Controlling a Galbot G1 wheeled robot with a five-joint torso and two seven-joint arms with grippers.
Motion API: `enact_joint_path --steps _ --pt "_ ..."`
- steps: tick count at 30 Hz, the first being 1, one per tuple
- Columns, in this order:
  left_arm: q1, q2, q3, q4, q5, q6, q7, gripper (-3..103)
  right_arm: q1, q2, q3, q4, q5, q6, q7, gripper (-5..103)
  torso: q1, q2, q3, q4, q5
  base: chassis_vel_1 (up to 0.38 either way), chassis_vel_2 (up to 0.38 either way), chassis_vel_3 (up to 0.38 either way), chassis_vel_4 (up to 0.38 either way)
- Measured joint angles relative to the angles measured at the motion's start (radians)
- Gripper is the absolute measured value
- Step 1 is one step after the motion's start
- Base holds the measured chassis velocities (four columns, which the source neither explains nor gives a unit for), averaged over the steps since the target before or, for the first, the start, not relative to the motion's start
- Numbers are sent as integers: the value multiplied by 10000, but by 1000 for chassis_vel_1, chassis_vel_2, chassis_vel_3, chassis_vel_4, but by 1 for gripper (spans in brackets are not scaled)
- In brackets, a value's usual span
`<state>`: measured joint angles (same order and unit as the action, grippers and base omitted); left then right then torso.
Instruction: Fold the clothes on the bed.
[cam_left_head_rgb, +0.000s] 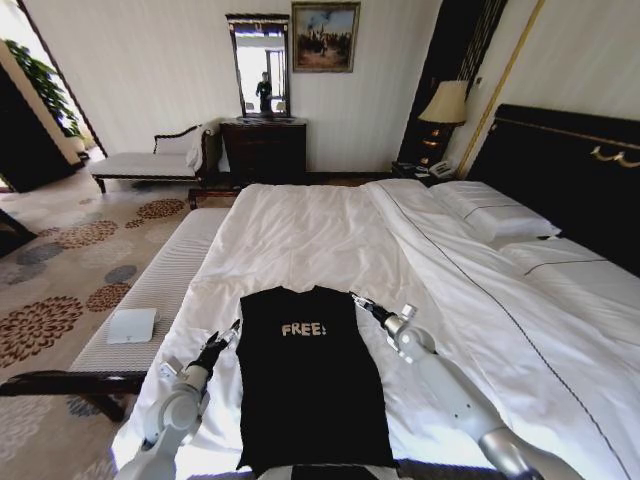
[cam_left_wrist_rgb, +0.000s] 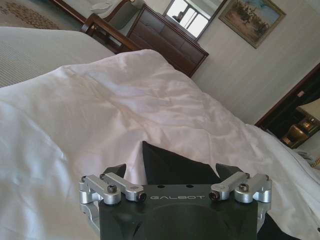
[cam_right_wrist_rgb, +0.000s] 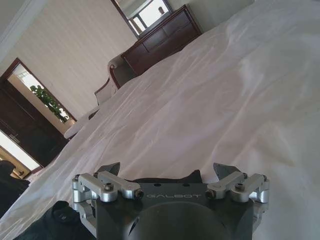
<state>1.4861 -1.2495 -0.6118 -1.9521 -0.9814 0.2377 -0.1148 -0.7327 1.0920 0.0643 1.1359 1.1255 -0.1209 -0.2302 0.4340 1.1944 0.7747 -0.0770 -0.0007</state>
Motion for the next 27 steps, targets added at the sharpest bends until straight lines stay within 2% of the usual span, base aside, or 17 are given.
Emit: enact_joint_path --steps 3,9,11,12,15,18,20,22,23,24,27 --pt "0 13 -103 -102 -1 8 -46 100 476 418 -222 -562 -98 78 376 100 2 -1 0 6 -1 0 0 0 0" --pt "-4 25 -225 -211 -25 12 -107 100 519 632 -290 -960 -397 95 504 103 1 0 -1 0 0 0 0 0 0" --pt "-10 5 -275 -268 -49 20 -146 100 411 675 -232 -1012 -451 101 512 95 2 -1 -1 1 0 0 0 0 0" --pt "-10 5 -275 -268 -49 20 -146 100 411 675 -232 -1012 -451 101 512 95 2 -1 -1 1 0 0 0 0 0" --pt "-29 -27 -277 -281 -50 32 -166 100 222 600 -151 -882 -457 103 502 79 1 0 -1 0 -2 0 0 0 0" --pt "-63 -42 -251 -272 -45 38 -178 100 159 575 -124 -797 -456 106 491 74 0 0 -2 -1 0 0 0 0 0" --pt "-142 -58 -180 -187 -21 54 -213 100 93 567 -98 -686 -445 181 465 63 1 0 -2 1 -1 0 0 0 0" --pt "-161 -63 -163 -167 -15 56 -222 100 82 568 -97 -670 -444 197 456 63 1 0 -2 1 -1 0 0 0 0" --pt "-183 -69 -141 -142 -8 62 -231 100 66 570 -96 -647 -443 228 442 57 1 0 -1 1 0 0 0 0 0" --pt "-219 -89 -104 -105 -1 77 -241 100 42 574 -93 -624 -446 287 399 47 1 0 -1 1 -1 0 0 0 0" --pt "-246 -99 -82 -74 -1 95 -248 100 33 574 -94 -624 -486 337 366 41 1 0 -1 1 0 0 0 0 0"
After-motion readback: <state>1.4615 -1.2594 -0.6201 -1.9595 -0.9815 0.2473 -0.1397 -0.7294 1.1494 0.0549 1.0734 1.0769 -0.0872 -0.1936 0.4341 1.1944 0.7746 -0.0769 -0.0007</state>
